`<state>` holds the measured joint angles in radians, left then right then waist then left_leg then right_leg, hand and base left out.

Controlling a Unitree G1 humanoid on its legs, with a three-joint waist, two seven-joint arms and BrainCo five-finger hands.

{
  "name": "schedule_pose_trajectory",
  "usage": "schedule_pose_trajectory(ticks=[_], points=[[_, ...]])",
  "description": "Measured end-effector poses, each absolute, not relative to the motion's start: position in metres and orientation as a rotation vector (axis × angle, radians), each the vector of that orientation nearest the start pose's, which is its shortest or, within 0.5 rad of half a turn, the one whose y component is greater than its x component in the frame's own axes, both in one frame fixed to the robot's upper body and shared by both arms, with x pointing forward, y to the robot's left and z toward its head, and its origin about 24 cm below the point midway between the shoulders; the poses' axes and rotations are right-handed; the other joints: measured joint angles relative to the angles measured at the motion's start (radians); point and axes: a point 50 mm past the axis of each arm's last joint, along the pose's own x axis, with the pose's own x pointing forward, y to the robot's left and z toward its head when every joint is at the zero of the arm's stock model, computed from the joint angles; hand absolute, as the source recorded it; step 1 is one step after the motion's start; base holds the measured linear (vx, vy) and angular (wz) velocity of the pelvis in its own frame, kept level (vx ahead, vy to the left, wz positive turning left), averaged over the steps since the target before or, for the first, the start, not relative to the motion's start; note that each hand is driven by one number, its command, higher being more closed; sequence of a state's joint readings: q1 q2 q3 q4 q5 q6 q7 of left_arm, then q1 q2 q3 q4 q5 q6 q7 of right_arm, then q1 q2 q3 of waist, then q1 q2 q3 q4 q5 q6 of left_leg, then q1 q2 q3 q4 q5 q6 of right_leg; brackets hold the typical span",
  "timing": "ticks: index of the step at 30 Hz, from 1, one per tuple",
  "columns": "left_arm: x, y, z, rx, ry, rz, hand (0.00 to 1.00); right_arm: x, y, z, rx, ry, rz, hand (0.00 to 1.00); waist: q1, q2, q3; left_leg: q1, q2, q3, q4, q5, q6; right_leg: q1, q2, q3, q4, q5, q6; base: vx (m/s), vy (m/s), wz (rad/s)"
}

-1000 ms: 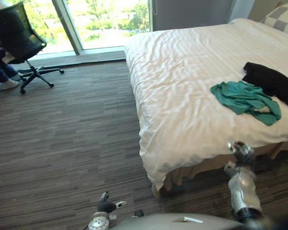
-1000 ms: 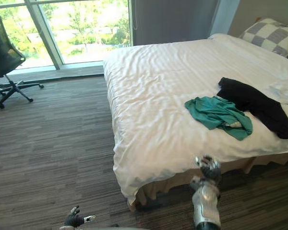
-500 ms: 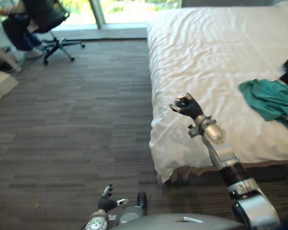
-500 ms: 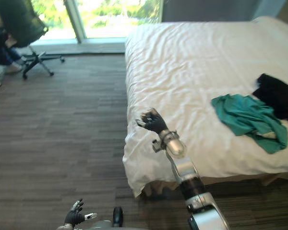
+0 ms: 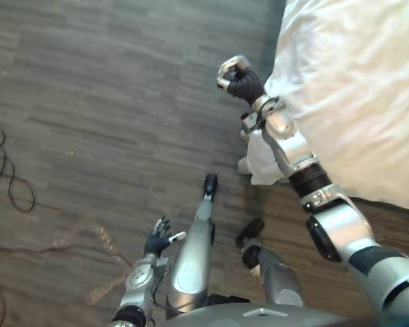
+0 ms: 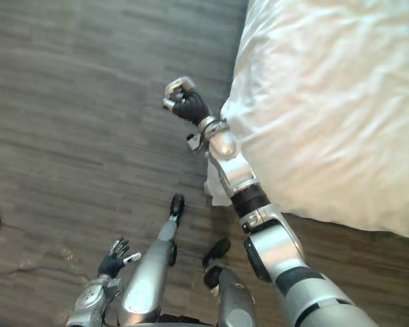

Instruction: Tidy the bed and pick cloth on bed and put in laundry

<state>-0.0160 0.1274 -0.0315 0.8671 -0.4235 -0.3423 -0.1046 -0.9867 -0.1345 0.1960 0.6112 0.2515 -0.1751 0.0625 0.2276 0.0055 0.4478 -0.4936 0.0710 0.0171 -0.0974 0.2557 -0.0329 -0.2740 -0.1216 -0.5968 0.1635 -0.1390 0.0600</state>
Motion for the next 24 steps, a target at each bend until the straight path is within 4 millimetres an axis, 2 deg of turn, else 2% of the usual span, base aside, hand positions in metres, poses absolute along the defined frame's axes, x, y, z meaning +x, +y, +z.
schedule_pose_trajectory(ticks=[3,7,9,13,18,20,23,24], points=[[0.203,0.178,-0.095,-0.319,0.431,0.117,0.0,0.392,-0.091,0.222,0.018,-0.453,0.26,1.0,0.006,0.029,0.018,-0.051,-0.012,0.007,0.0,0.009,0.002,-0.096,-0.046,0.003,0.106,-0.042,0.004,0.02,0.037,-0.05],[0.214,0.166,-0.086,-0.357,0.372,0.085,0.0,0.394,-0.116,0.221,0.114,-0.453,0.165,1.0,0.0,0.041,0.037,-0.095,-0.025,0.036,0.0,0.016,0.003,-0.2,-0.104,0.016,0.231,-0.093,0.0,0.03,0.007,-0.11],[0.216,0.162,-0.083,-0.37,0.357,0.08,0.0,0.393,-0.125,0.215,0.162,-0.449,0.139,1.0,-0.009,0.045,0.039,-0.117,-0.033,0.055,0.0,0.029,0.005,-0.258,-0.133,0.038,0.296,-0.121,-0.007,0.05,-0.028,-0.13],[0.222,0.159,-0.078,-0.405,0.322,0.097,0.0,0.388,-0.112,0.2,0.209,-0.425,0.168,1.0,-0.021,0.05,0.042,-0.141,-0.036,0.082,0.001,0.031,0.003,-0.329,-0.161,0.061,0.373,-0.153,-0.021,0.03,-0.035,-0.11],[0.229,0.156,-0.07,-0.415,0.282,0.085,0.0,0.384,-0.108,0.164,0.269,-0.322,0.17,1.0,-0.036,0.05,0.042,-0.151,-0.034,0.088,0.001,0.034,-0.003,-0.349,-0.167,0.065,0.393,-0.157,-0.026,0.01,-0.021,0.0],[0.232,0.152,-0.068,-0.424,0.276,0.08,0.0,0.379,-0.105,0.133,0.334,-0.231,0.167,1.0,-0.055,0.049,0.042,-0.151,-0.037,0.096,0.001,0.033,-0.004,-0.35,-0.17,0.069,0.391,-0.156,-0.026,0.0,0.007,-0.02],[0.236,0.148,-0.066,-0.436,0.266,0.081,0.0,0.367,-0.097,0.101,0.419,-0.166,0.19,1.0,-0.065,0.047,0.042,-0.151,-0.036,0.11,0.009,0.027,-0.004,-0.349,-0.167,0.081,0.38,-0.155,-0.025,-0.01,0.013,-0.13],[0.237,0.148,-0.065,-0.444,0.263,0.086,0.0,0.359,-0.092,0.082,0.454,-0.116,0.189,1.0,-0.069,0.043,0.041,-0.15,-0.033,0.12,0.027,0.016,-0.003,-0.345,-0.163,0.091,0.373,-0.15,-0.025,-0.01,0.006,-0.24]])
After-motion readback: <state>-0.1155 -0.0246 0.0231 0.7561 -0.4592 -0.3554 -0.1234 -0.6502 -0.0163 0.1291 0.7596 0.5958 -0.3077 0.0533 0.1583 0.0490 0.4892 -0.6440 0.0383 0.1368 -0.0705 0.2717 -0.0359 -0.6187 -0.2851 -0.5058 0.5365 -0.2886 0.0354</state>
